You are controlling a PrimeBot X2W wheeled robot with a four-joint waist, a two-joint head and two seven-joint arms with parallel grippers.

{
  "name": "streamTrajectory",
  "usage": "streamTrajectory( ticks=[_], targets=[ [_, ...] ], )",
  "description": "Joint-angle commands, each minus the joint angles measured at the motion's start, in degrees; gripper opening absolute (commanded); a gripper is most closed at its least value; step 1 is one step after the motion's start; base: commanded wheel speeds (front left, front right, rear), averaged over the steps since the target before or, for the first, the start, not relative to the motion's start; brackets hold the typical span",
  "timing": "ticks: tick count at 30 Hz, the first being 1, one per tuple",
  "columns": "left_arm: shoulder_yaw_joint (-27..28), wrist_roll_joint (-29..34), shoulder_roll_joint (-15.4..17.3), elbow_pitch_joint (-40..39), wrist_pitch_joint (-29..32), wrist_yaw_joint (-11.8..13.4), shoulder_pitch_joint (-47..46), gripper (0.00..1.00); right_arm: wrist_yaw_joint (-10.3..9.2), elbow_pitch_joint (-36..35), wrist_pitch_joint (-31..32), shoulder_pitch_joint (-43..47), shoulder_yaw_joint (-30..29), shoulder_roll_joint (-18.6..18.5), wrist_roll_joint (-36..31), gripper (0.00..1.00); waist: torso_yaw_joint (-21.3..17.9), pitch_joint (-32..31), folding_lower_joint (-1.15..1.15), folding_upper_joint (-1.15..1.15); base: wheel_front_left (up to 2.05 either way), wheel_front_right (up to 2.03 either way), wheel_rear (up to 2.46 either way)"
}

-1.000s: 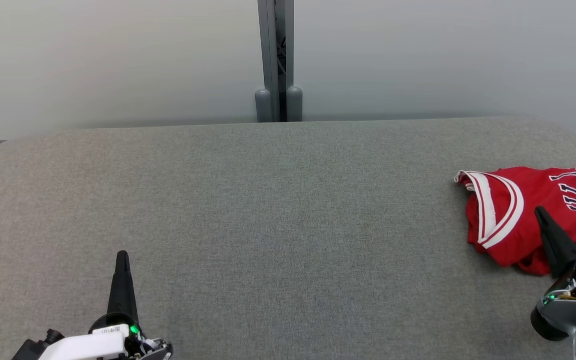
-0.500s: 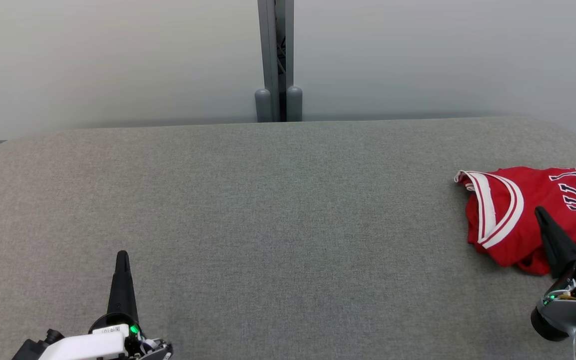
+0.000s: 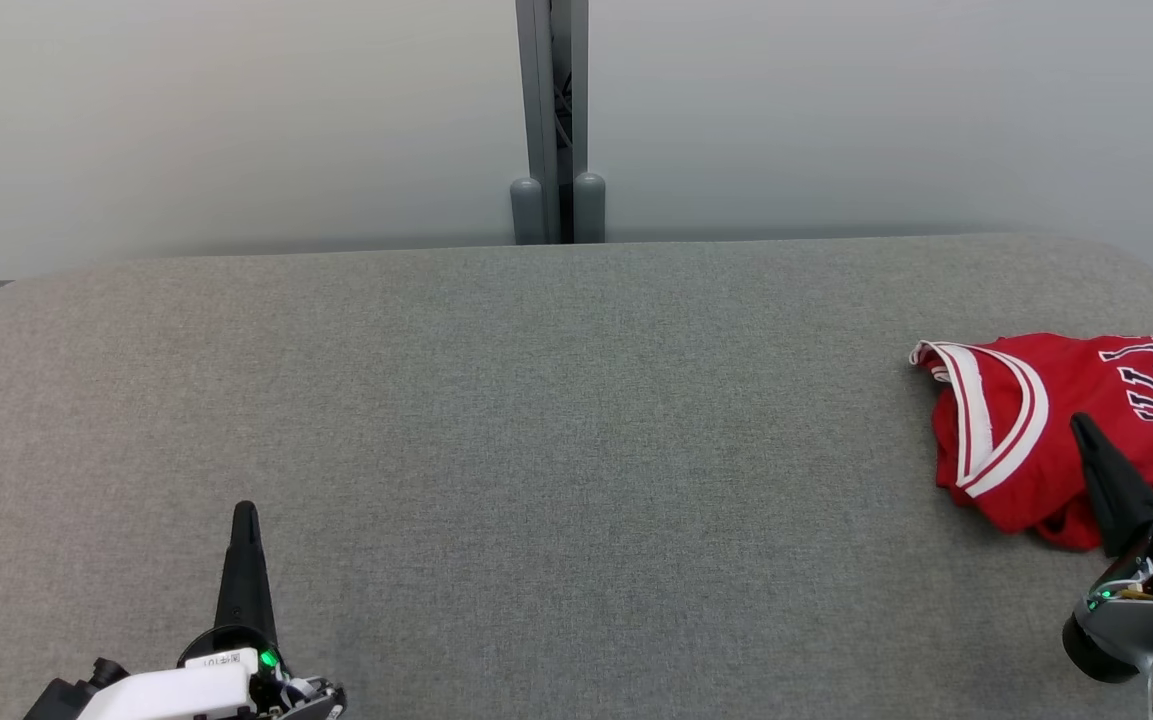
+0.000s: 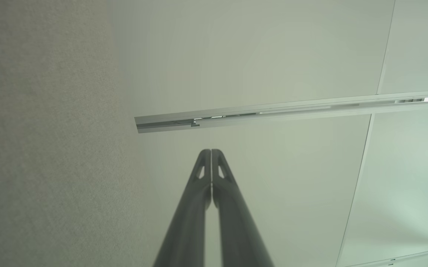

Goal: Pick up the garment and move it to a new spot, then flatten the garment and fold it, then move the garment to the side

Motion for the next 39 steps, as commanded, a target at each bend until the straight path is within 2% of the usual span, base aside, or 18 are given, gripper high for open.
streamTrajectory(
  ticks=[1, 39],
  targets=[
    [0.2, -0.1, 0.1, 0.0, -0.1, -0.3, -0.9, 0.00, 0.12, 0.1, 0.2, -0.2, -0.3, -0.3, -0.2, 0.00, 0.0, 0.0, 0.00, 0.00, 0.00, 0.00, 0.00],
    [0.2, -0.1, 0.1, -0.1, -0.1, -0.3, -0.9, 0.00, 0.12, 0.1, 0.5, -0.3, -0.5, 0.0, -0.3, 0.00, 0.0, 0.0, 0.00, 0.00, 0.00, 0.00, 0.00]
  ],
)
